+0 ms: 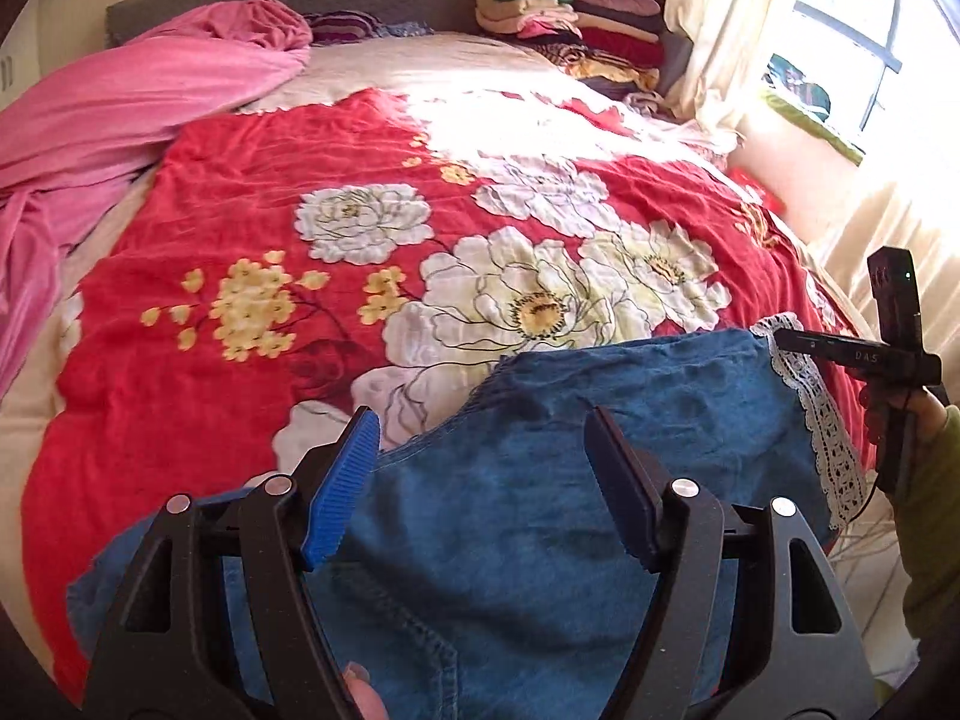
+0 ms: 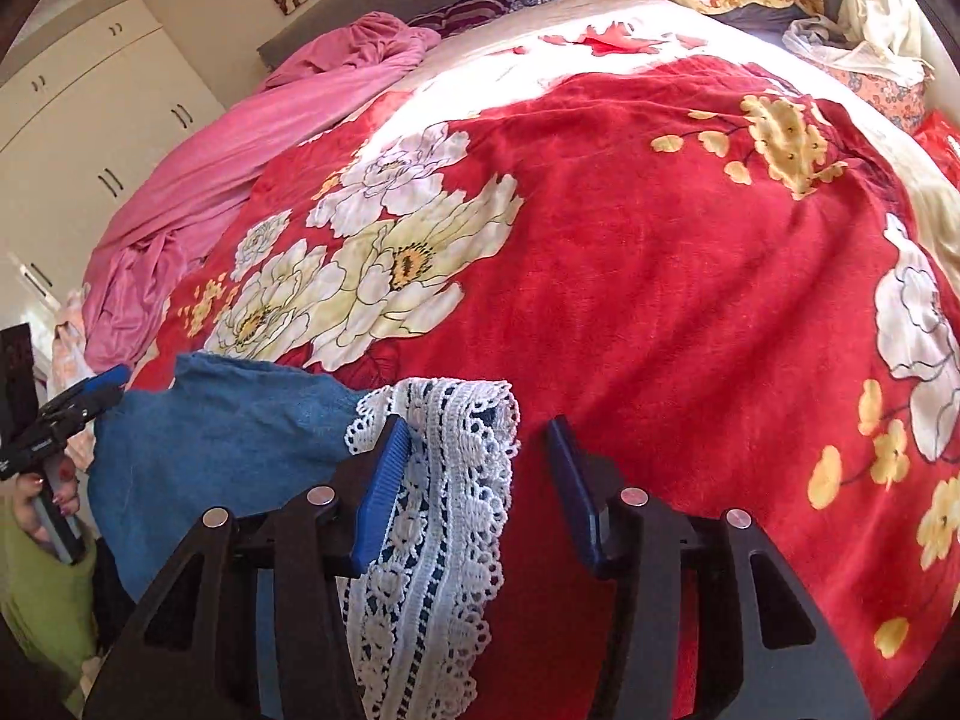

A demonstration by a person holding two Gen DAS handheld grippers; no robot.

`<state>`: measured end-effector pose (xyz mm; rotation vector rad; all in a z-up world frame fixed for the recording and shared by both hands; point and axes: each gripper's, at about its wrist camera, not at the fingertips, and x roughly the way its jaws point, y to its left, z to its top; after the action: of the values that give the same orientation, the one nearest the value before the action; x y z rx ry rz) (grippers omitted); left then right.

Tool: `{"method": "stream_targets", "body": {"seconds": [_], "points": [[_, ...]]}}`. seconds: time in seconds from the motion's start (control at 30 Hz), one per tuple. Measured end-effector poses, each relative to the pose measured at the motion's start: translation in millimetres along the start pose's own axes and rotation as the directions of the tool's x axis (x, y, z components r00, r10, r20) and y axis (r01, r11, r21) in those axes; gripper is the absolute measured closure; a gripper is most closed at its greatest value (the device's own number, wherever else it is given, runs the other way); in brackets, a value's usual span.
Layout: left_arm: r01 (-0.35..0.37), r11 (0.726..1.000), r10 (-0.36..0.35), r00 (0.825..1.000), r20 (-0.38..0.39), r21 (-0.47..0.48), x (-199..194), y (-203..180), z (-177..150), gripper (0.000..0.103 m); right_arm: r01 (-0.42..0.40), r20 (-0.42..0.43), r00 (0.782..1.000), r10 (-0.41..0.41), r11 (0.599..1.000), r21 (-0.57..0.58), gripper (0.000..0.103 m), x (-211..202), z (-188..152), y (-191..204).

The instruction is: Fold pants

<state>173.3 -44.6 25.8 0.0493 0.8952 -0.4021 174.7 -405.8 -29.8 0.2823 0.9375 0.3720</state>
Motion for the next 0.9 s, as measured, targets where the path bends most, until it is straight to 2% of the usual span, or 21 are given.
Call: {"method": "stream_targets", "body": {"seconds": [0.13, 0.27, 0.37, 0.43, 0.5, 0.53, 0.57, 0.6, 0.63, 0.7, 0.73, 0.83, 0.9], "points": [[0.02, 0.999, -0.018, 0.999, -0.049, 0.03, 33.0, -6.0, 4.8, 0.04, -0.067, -0.014, 0.998, 0.066, 0.998, -0.017, 0.071, 0.1, -2.9, 5.3], [0.105, 0.994, -0.104, 0.992, -0.077, 0.015, 51.8, -2.3, 11.6, 0.04, -0.099, -0.025, 0.995, 0.098, 0.994, -0.046, 0.071, 2.5, -6.8, 10.1], [0.133, 0.991, -0.133, 0.986, -0.103, -0.012, 67.7, 2.5, 13.7, 0.04, -0.137, -0.024, 0.99, 0.137, 0.991, -0.001, 0.071, 11.4, -8.3, 1.3], [0.156, 0.987, -0.158, 0.98, -0.122, -0.031, 77.0, 3.9, 12.7, 0.04, -0.113, 0.003, 0.994, 0.113, 0.993, -0.019, 0.077, 7.5, -10.3, 6.2], [0.21, 0.976, -0.215, 0.969, -0.124, -0.049, 80.6, 3.7, 11.7, 0.041, -0.098, 0.035, 0.994, 0.101, 0.993, -0.072, 0.082, -0.1, -13.6, 17.9], [0.227, 0.972, -0.232, 0.965, -0.124, -0.052, 80.6, 2.8, 11.6, 0.046, -0.102, 0.051, 0.993, 0.107, 0.99, -0.093, 0.083, -4.5, -14.9, 22.8], [0.233, 0.971, -0.238, 0.963, -0.125, -0.053, 80.4, 1.4, 11.7, 0.061, -0.107, 0.068, 0.991, 0.115, 0.988, -0.11, 0.084, -10.0, -15.7, 27.5], [0.244, 0.968, -0.249, 0.96, -0.125, -0.057, 79.6, 0.1, 11.6, 0.07, -0.105, 0.08, 0.99, 0.116, 0.987, -0.123, 0.084, -14.8, -15.8, 31.2], [0.256, 0.965, -0.261, 0.957, -0.123, -0.062, 77.9, -1.1, 11.2, 0.086, -0.096, 0.092, 0.99, 0.109, 0.986, -0.135, 0.085, -19.8, -15.2, 34.6], [0.235, 0.97, -0.241, 0.962, -0.127, -0.056, 74.9, -3.4, 11.4, 0.094, -0.053, 0.123, 0.99, 0.073, 0.986, -0.158, 0.086, -30.3, -11.1, 40.5], [0.227, 0.972, -0.232, 0.965, -0.119, -0.055, 71.6, -4.8, 13.2, 0.095, -0.006, 0.146, 0.989, 0.031, 0.985, -0.171, 0.087, -36.8, -6.8, 43.5], [0.196, 0.98, -0.198, 0.978, -0.062, -0.038, 57.0, -9.3, 27.6, 0.096, 0.06, 0.21, 0.978, -0.005, 0.965, -0.255, 0.087, -57.3, 13.7, 56.7], [0.166, 0.986, -0.167, 0.985, -0.038, -0.023, 52.9, -13.6, 40.2, 0.096, 0.135, 0.218, 0.974, -0.069, 0.943, -0.304, 0.087, -58.1, 29.4, 64.7]]}}
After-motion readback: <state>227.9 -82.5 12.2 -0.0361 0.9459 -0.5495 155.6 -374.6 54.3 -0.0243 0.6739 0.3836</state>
